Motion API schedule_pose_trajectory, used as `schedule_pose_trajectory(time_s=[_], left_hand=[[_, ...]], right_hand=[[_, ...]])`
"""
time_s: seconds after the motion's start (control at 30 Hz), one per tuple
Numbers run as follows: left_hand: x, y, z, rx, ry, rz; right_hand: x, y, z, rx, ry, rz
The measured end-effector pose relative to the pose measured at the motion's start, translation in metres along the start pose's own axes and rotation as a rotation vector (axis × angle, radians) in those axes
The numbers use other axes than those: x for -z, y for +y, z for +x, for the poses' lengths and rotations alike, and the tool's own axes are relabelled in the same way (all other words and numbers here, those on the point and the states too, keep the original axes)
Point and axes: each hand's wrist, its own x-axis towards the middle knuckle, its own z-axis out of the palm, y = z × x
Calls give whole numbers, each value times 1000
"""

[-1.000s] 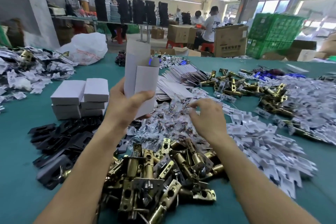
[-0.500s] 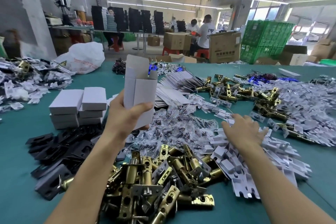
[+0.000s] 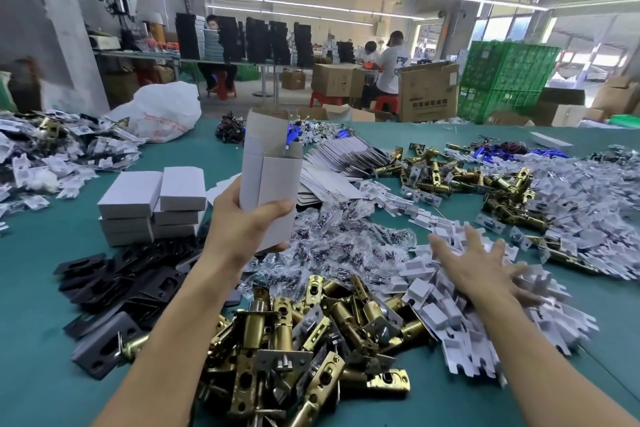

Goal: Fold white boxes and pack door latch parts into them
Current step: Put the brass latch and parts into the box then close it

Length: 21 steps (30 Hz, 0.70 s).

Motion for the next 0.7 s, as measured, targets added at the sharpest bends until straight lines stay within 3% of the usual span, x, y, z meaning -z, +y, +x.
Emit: schedule_pose_trajectory(time_s=[0.17, 0.3, 0.47, 0.7], left_hand=[[4, 0, 3, 18, 45, -23], [4, 0, 3, 20, 51, -31], [2, -1, 4, 12, 24, -18], [4, -4, 5, 4, 20, -4]], right_hand=[[-12, -15, 13, 50, 18, 7], [-24, -33, 29, 214, -4, 44], [-26, -45, 41, 451, -111, 76], [-21, -53, 49, 597, -346, 247]])
